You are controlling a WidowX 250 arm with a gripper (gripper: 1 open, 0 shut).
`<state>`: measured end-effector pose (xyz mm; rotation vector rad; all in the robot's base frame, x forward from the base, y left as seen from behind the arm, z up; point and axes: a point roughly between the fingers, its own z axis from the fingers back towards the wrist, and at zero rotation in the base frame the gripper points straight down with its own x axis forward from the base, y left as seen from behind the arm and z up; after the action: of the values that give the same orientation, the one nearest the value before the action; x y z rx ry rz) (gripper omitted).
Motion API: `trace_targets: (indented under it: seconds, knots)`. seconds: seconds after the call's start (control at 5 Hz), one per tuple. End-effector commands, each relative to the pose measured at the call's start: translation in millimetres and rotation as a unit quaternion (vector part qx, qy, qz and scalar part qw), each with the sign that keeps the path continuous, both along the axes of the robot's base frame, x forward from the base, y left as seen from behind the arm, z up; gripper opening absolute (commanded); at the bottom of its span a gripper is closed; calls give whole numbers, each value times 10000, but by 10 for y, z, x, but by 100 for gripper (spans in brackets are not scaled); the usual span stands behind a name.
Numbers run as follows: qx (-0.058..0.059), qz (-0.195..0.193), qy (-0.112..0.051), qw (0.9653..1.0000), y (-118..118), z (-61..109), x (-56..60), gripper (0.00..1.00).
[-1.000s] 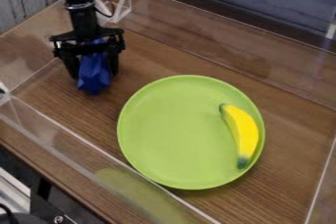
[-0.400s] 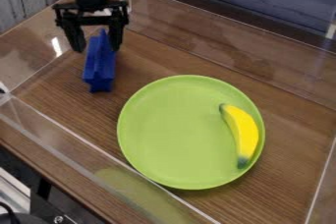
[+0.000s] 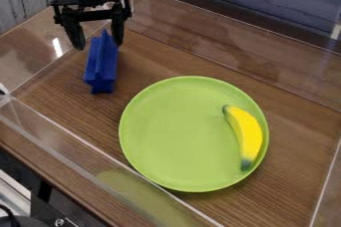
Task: Remove the blue object from inside the green plate and put it on the table
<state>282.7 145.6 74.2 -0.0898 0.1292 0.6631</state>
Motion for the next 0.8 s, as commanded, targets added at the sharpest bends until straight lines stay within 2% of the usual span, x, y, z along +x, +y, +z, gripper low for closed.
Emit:
trace_targets:
  seconds: [0.0,0.2,0.4,0.6]
  knots:
    - [267,-147,-489,9983,-154,271,107,100]
    - [275,189,-496,9982,83,350,90,100]
    - [299,599,-533,9963,376,414,75,100]
    - [302,425,-519,9973,447,330,30,100]
